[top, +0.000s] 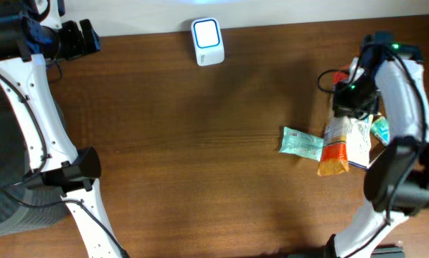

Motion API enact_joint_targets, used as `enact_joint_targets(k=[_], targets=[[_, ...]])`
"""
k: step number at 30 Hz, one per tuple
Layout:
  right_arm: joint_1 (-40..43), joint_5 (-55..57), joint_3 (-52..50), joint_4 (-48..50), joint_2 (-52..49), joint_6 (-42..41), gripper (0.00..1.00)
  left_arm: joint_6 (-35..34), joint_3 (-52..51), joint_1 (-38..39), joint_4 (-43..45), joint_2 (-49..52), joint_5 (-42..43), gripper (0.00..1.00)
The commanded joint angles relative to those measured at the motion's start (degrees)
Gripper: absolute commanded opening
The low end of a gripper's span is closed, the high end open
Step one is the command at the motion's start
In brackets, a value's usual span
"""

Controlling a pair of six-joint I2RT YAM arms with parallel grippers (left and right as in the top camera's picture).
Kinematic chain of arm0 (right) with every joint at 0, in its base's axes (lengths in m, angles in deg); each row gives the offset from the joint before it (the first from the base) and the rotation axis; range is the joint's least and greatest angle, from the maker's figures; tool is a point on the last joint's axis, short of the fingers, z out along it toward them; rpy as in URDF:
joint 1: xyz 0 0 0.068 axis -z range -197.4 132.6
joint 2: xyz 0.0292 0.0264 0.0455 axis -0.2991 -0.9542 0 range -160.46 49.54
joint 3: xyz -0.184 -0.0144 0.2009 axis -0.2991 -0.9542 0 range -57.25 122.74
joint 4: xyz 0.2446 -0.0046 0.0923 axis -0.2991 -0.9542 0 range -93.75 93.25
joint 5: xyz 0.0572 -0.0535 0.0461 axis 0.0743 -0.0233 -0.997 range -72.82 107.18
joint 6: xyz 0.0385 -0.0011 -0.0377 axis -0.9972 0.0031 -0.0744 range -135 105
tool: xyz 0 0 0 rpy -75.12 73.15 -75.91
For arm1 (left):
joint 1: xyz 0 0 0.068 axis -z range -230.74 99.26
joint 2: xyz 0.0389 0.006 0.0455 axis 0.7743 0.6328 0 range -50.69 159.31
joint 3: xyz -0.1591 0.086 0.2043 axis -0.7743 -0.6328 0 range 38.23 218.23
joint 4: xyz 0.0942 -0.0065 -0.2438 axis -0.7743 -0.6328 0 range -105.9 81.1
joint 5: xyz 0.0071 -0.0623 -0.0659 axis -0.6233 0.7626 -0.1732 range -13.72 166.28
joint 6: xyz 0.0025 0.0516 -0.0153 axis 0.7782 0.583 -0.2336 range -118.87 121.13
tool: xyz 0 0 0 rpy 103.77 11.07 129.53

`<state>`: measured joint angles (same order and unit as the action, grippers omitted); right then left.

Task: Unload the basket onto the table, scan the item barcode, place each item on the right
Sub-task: 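Place the noodle package on the right pile and release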

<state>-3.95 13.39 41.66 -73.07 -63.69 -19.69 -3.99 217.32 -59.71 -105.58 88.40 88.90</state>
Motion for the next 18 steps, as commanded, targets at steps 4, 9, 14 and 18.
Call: enact_joint_targets(k=[4,9,14,18], targets=[[-0.2,-2.5,8.1,-7.5,1.0,2.1,0.52,0.9,0.1,-0.2,0.0,-0.4,0.0,0.99],[-3.1,-18.1,42.5,-21.0,12.8,7.3,0.99,0.9,0.1,-0.2,0.0,-0.4,0.0,0.99],[-7.1,-17.1,48.4,-21.0,31.4,7.9,0.99,0.9,0.1,-0.2,0.0,-0.4,0.0,0.99],[-7.1,-6.4,47.7,-21.0,38.3,7.9,0.99,0.9,0.1,-0.2,0.0,-0.4,0.0,0.99]])
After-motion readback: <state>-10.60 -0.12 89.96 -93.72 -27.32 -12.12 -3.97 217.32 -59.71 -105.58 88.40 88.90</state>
